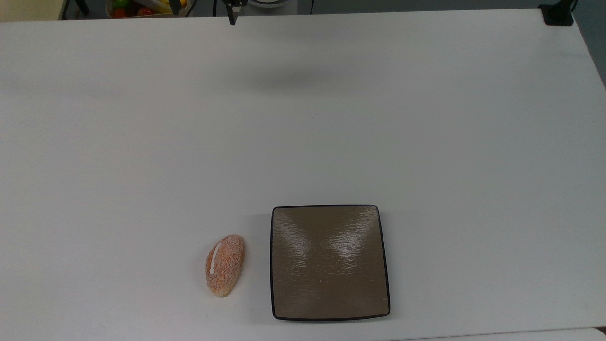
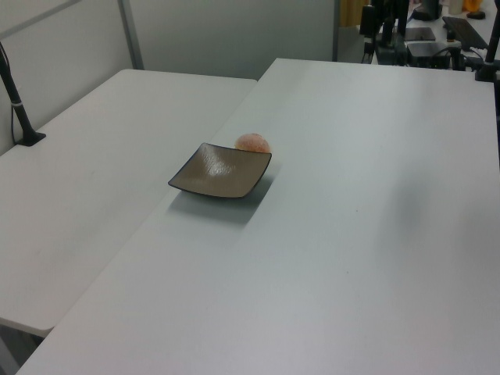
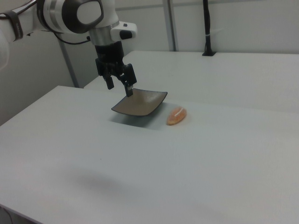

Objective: Bread is placed on a ceramic plate
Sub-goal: 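Move the open gripper down toward the orange bread roll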

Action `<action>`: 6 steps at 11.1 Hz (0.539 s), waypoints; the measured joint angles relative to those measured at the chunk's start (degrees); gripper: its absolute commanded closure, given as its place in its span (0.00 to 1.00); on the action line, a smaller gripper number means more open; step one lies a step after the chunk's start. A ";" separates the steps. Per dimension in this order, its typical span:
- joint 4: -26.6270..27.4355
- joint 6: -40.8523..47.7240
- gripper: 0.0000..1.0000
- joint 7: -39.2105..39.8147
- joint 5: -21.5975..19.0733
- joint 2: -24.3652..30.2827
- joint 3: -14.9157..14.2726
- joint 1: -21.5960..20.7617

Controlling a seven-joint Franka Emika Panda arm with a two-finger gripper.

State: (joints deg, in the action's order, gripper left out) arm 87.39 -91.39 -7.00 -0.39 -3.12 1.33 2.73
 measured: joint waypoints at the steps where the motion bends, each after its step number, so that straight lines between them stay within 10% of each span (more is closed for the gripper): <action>1: 0.00 0.00 0.00 0.00 0.00 -0.62 -0.01 0.00; 6: 2.68 -0.29 0.00 1.26 -0.01 -0.61 0.15 -0.53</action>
State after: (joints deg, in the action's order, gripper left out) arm 90.07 -91.68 -5.74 -0.40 -3.73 1.47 2.20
